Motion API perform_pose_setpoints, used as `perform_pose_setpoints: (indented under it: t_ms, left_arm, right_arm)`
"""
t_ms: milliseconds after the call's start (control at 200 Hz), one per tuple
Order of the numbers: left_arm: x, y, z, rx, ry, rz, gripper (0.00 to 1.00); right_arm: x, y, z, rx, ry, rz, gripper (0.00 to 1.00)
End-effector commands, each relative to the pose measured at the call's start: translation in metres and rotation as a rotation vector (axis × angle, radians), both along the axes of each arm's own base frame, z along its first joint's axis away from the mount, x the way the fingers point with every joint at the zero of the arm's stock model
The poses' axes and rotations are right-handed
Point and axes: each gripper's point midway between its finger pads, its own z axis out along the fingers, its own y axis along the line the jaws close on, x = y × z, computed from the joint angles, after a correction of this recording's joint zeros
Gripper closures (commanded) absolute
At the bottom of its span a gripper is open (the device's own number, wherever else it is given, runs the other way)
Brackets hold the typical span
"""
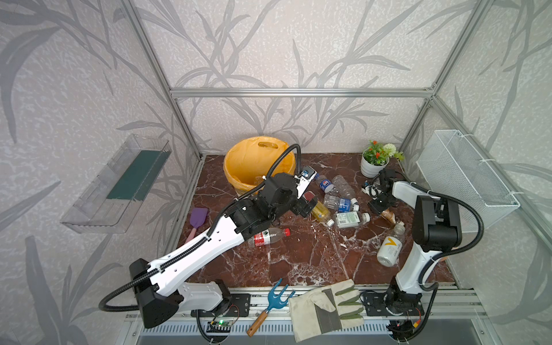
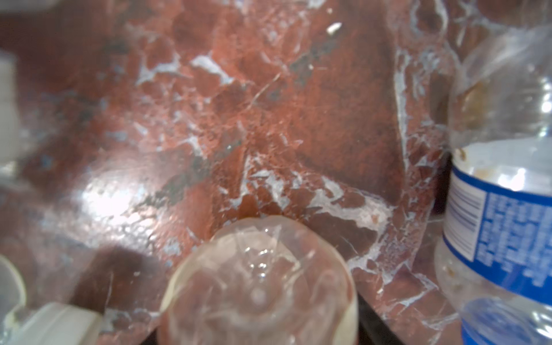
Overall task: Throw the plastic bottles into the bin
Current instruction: 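Grasp the brown Nescafe bottle with the right gripper and lift it, then carry the Nescafe bottle over the bin and open the right gripper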
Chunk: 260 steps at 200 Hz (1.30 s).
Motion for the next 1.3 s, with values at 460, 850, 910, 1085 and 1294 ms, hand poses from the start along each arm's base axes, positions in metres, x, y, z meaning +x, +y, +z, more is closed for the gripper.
perform_pose_setpoints:
  t_ms: [460,850,910,1085,1294]
  left_arm:
    - [0.004,0.004,0.005,-0.020,0.004,0.034,0.01]
    - [0.008,0.017,0.016,-0.092,-0.018,0.125,0.01]
    - [0.009,0.025,0.019,-0.109,-0.026,0.164,0.01]
    - [0.009,0.044,0.028,-0.161,-0.061,0.248,0.01]
    - [0.013,0.084,0.046,-0.292,-0.064,0.377,0.01]
  right_arm:
    - [0.043,-0.005,0.076,-0.007,-0.263,-0.100,0.45]
    - [0.038,0.026,0.207,0.257,-0.602,-0.202,0.45]
    - [0.031,0.039,0.228,0.364,-0.672,-0.220,0.44]
    - [0.011,0.088,0.291,0.749,-0.781,-0.229,0.42]
    - [-0.003,0.160,0.354,1.119,-0.799,-0.141,0.42]
